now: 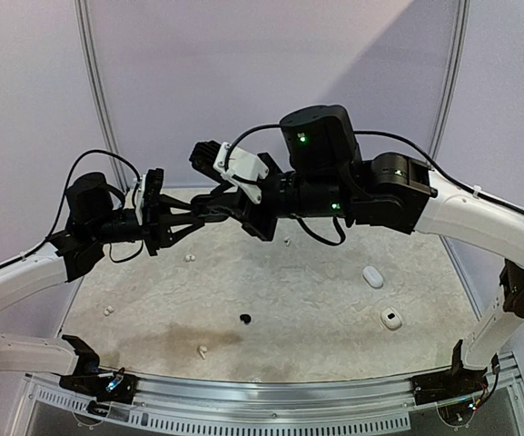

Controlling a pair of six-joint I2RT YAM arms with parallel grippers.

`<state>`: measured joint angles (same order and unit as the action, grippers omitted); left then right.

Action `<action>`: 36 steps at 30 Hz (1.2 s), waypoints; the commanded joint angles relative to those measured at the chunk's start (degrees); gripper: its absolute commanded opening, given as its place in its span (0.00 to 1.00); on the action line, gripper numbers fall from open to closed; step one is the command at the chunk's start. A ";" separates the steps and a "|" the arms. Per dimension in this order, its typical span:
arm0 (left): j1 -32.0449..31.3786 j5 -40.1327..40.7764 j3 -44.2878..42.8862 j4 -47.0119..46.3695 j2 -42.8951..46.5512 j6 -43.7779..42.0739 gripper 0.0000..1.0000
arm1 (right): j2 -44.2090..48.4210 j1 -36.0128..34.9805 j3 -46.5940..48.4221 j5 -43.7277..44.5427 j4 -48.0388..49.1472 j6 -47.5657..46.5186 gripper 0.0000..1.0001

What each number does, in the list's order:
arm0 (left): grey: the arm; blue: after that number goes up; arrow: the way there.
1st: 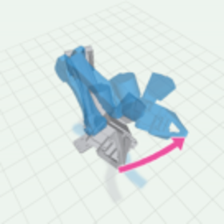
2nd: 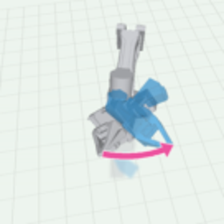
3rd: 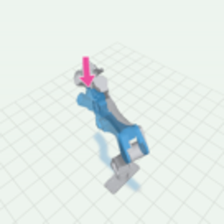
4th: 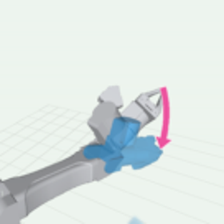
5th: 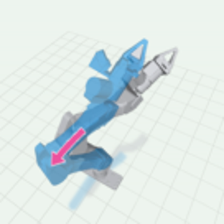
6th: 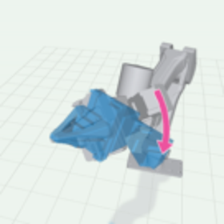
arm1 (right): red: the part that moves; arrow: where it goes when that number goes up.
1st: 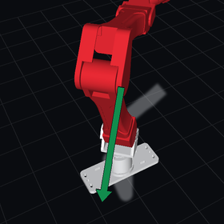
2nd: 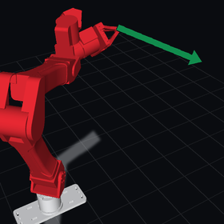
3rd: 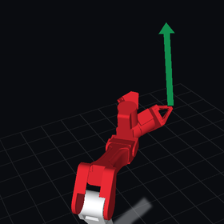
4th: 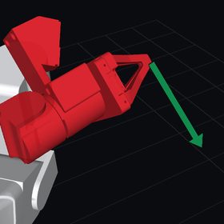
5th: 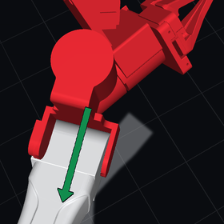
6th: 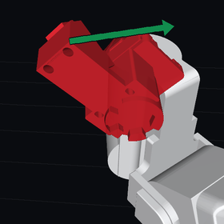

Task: Insert the wireless bluetooth earbuds into the charging case
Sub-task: Pick up the left earbud from the right side groove of the charging case.

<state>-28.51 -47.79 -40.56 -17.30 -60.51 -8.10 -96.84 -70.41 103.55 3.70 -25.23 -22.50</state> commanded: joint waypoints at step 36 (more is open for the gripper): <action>-1.99 -5.82 -2.86 7.11 -0.14 -9.86 0.00 | -8.77 1.62 6.61 0.85 -5.70 3.37 0.18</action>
<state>-29.52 -52.29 -41.89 -11.25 -60.51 -16.86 -103.50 -69.36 107.72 3.95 -29.34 -18.13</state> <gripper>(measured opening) 0.255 0.178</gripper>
